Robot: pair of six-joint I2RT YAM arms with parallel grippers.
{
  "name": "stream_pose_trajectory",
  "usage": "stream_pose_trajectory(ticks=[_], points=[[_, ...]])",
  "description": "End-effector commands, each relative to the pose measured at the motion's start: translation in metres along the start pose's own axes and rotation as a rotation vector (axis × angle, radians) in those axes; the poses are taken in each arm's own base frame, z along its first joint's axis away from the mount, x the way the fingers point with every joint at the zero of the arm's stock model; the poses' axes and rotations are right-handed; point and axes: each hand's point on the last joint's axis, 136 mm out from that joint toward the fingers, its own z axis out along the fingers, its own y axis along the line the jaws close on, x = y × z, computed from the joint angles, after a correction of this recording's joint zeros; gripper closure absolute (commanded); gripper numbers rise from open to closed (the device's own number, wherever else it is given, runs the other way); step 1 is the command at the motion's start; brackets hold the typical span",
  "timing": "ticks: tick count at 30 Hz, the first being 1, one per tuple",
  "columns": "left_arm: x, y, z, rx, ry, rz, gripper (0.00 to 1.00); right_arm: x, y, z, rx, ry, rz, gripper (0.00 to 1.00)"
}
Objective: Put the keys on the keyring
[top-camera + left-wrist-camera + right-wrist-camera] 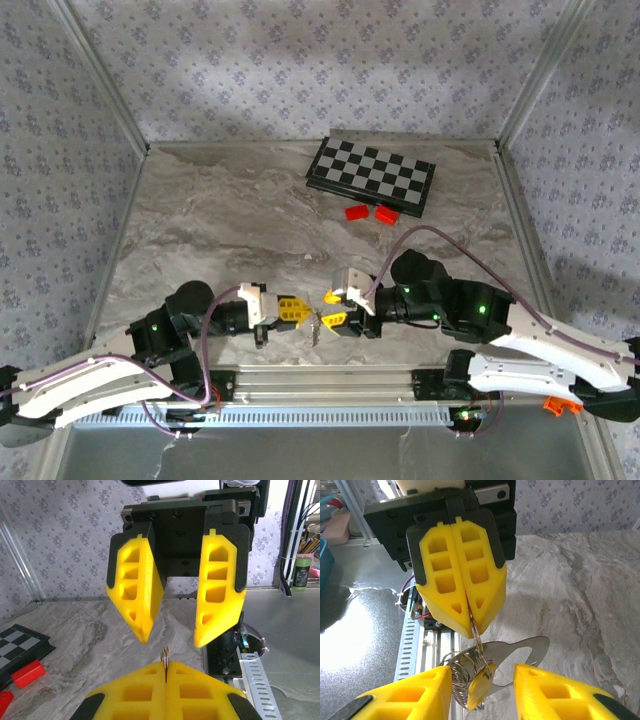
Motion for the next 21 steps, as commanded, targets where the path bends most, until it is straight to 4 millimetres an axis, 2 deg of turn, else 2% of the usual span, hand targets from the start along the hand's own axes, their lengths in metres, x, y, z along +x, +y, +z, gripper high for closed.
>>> stream_pose_trajectory(ticks=[1, 9, 16, 21], points=[[-0.0252, -0.0048, -0.0053, 0.025, -0.095, 0.016, 1.00, -0.0094, 0.0015, -0.0018, -0.014, -0.044, 0.010, 0.65], [-0.0284, -0.0082, -0.0073, 0.042, -0.113, 0.014, 1.00, -0.0075, 0.0019, 0.0014, -0.021, -0.043, 0.011, 0.67], [-0.0318, -0.0101, -0.0083, 0.052, -0.130, 0.016, 1.00, -0.0058, 0.0028, 0.0030, -0.029, -0.040, 0.008, 0.82], [-0.0315, -0.0105, -0.0087, 0.054, -0.131, 0.010, 1.00, -0.0042, 0.0034, 0.0046, -0.037, -0.039, 0.006, 0.85]])
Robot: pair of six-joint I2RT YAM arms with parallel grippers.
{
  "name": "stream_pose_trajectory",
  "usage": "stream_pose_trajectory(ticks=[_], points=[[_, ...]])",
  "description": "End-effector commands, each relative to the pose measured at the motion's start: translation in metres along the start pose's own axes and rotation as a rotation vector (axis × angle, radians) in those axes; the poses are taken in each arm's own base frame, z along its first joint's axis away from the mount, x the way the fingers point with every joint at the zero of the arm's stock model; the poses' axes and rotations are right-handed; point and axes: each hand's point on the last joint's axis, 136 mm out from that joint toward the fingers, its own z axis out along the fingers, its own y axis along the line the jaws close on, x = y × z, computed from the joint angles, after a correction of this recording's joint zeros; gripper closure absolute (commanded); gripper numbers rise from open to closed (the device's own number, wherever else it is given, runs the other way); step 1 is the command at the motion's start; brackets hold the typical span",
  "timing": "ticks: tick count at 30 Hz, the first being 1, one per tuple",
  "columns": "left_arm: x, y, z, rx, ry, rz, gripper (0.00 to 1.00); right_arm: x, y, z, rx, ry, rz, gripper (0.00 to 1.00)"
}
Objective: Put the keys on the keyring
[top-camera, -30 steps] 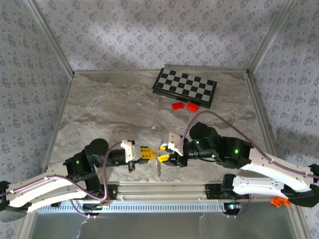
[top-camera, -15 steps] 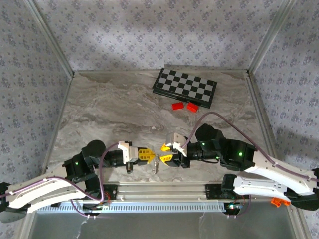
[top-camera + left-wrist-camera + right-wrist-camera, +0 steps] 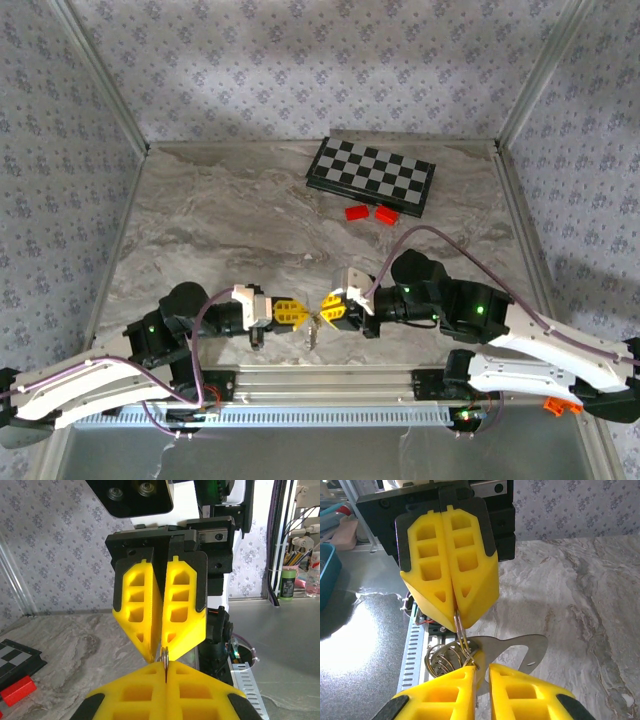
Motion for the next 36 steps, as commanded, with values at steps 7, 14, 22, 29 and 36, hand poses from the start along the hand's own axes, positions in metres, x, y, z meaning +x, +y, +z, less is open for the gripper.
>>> stream_pose_trajectory(ticks=[7, 14, 22, 29, 36], points=[[-0.020, -0.004, -0.005, 0.013, -0.083, 0.015, 1.00, -0.002, 0.007, 0.003, -0.052, -0.020, 0.002, 0.84], [-0.021, -0.004, -0.006, 0.017, -0.085, 0.016, 1.00, -0.001, 0.013, 0.002, -0.081, -0.028, -0.005, 0.77], [-0.022, -0.006, -0.008, 0.020, -0.095, 0.012, 1.00, -0.005, 0.011, 0.005, -0.080, -0.040, -0.011, 0.82], [-0.024, -0.007, -0.007, 0.032, -0.095, 0.016, 1.00, -0.008, 0.013, 0.008, -0.095, -0.051, -0.011, 0.84], [-0.022, -0.008, -0.009, 0.034, -0.094, 0.006, 1.00, -0.009, 0.017, 0.010, -0.107, -0.056, -0.016, 0.86]])
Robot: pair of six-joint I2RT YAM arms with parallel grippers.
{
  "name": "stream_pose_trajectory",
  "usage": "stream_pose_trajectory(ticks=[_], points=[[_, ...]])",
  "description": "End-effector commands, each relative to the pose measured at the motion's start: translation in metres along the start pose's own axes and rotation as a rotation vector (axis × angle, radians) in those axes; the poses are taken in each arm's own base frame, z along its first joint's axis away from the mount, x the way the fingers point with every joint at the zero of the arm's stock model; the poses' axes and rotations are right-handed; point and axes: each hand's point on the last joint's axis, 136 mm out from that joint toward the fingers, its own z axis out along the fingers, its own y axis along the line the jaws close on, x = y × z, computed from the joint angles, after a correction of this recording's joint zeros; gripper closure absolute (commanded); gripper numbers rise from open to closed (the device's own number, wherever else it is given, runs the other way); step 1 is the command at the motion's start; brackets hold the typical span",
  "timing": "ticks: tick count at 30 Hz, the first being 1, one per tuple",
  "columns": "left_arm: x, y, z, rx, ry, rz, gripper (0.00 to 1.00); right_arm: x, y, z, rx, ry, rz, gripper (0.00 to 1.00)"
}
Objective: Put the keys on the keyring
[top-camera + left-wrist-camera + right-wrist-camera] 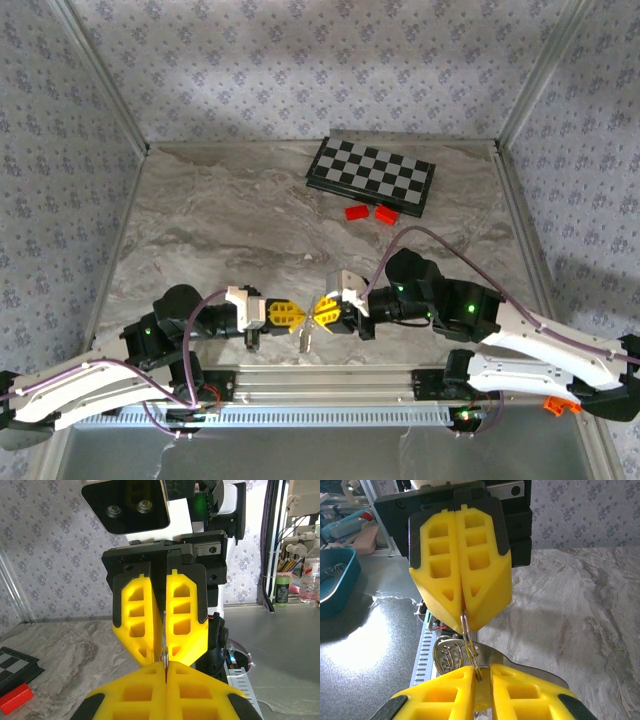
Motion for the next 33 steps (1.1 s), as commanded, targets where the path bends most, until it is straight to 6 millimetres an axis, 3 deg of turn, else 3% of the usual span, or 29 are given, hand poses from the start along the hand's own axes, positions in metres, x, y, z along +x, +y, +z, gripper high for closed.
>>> stream_pose_trajectory(ticks=[1, 6, 33], points=[[-0.019, -0.004, -0.004, 0.018, -0.071, 0.007, 1.00, -0.004, 0.007, 0.001, -0.029, -0.023, -0.006, 0.88], [-0.020, -0.004, -0.005, 0.018, -0.077, 0.010, 1.00, -0.001, 0.006, 0.003, -0.032, -0.012, -0.006, 1.00], [-0.030, -0.010, -0.007, 0.048, -0.132, 0.011, 1.00, 0.003, 0.009, 0.006, -0.057, 0.012, 0.004, 0.99]])
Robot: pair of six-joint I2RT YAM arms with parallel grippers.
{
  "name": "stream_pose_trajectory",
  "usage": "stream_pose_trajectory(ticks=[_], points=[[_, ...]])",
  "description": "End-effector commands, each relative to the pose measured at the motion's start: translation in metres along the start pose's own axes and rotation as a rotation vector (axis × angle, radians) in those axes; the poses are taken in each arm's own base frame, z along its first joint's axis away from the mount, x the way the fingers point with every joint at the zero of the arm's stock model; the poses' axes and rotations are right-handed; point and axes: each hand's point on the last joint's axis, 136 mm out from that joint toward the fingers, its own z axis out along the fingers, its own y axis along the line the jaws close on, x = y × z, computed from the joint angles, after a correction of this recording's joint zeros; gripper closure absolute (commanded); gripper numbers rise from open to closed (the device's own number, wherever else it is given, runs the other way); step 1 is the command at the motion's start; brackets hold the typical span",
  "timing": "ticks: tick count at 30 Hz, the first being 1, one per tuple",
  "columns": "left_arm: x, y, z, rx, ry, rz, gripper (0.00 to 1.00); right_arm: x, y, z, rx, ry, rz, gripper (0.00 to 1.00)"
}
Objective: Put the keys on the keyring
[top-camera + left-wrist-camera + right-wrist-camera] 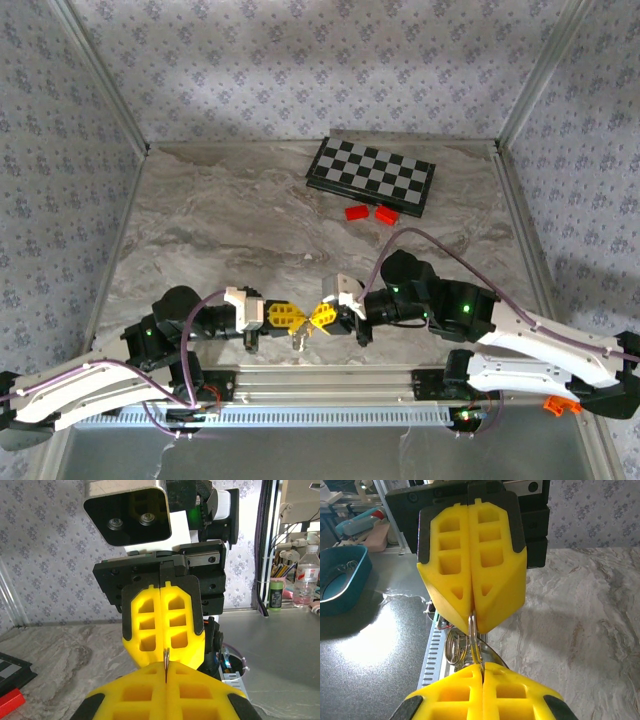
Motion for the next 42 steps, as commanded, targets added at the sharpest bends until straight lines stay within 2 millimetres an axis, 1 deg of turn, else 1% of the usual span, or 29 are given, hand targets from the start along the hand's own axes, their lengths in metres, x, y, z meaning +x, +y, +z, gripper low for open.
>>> stream_pose_trajectory(ticks=[1, 14, 21, 32, 35, 37, 40, 42], points=[[-0.026, -0.007, -0.005, 0.033, -0.101, 0.025, 1.00, 0.000, 0.003, 0.000, -0.015, 0.005, 0.003, 0.98], [-0.030, -0.010, -0.006, 0.053, -0.124, 0.025, 1.00, -0.002, 0.006, -0.001, -0.029, -0.004, -0.003, 0.95], [-0.035, -0.013, -0.006, 0.067, -0.142, 0.031, 1.00, -0.002, 0.005, -0.001, -0.027, -0.003, -0.004, 0.94], [-0.039, -0.014, -0.007, 0.074, -0.154, 0.033, 1.00, -0.010, 0.005, -0.006, -0.017, -0.021, -0.014, 0.85], [-0.039, -0.014, -0.007, 0.075, -0.153, 0.032, 1.00, -0.014, 0.007, -0.011, -0.014, -0.044, -0.015, 0.78], [-0.039, -0.013, -0.007, 0.070, -0.153, 0.029, 1.00, -0.016, 0.009, -0.015, -0.015, -0.062, -0.014, 0.70], [-0.039, -0.012, -0.008, 0.056, -0.158, 0.027, 1.00, -0.014, 0.011, -0.018, -0.013, -0.074, -0.010, 0.61], [-0.040, -0.011, -0.009, 0.053, -0.166, 0.026, 1.00, -0.012, 0.012, -0.018, -0.016, -0.079, -0.005, 0.57]])
